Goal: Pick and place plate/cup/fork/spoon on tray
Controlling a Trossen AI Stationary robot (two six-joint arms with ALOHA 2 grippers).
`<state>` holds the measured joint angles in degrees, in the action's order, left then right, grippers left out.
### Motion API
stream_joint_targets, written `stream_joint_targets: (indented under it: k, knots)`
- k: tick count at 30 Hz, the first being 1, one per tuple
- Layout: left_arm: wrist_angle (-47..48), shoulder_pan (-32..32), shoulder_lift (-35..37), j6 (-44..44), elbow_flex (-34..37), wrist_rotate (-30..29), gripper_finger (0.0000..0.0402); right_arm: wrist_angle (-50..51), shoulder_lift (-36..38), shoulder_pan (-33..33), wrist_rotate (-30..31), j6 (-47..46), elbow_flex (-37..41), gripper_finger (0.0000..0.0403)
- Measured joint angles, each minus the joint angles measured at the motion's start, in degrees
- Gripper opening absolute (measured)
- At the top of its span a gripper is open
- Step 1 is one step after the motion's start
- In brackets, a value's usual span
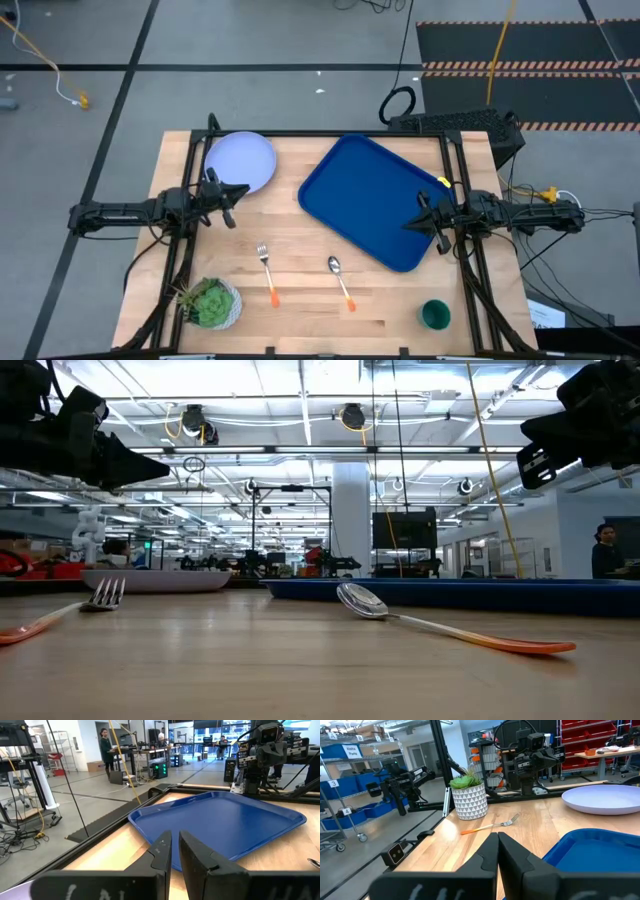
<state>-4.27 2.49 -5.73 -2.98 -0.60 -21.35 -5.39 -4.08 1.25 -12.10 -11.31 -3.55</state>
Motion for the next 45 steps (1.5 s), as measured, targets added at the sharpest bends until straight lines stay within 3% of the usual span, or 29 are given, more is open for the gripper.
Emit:
stream_joint_targets:
  k: [25, 38, 45]
  knots:
    - [-0.16, 0.00, -0.01, 0.00, 0.00, -0.01, 0.0037, -0.01, 0.01, 0.00, 0.01, 0.02, 0.00, 0.0000]
    - [-7.15, -0.01, -0.01, 5.07, 0.02, 0.29, 0.0037, 0.00, -0.02, 0.01, 0.01, 0.00, 0.00, 0.0000]
    - [-9.38, 0.00, 0.02, 1.51, 0.02, 0.56, 0.0037, -0.02, 0.00, -0.01, 0.02, 0.01, 0.00, 0.0000]
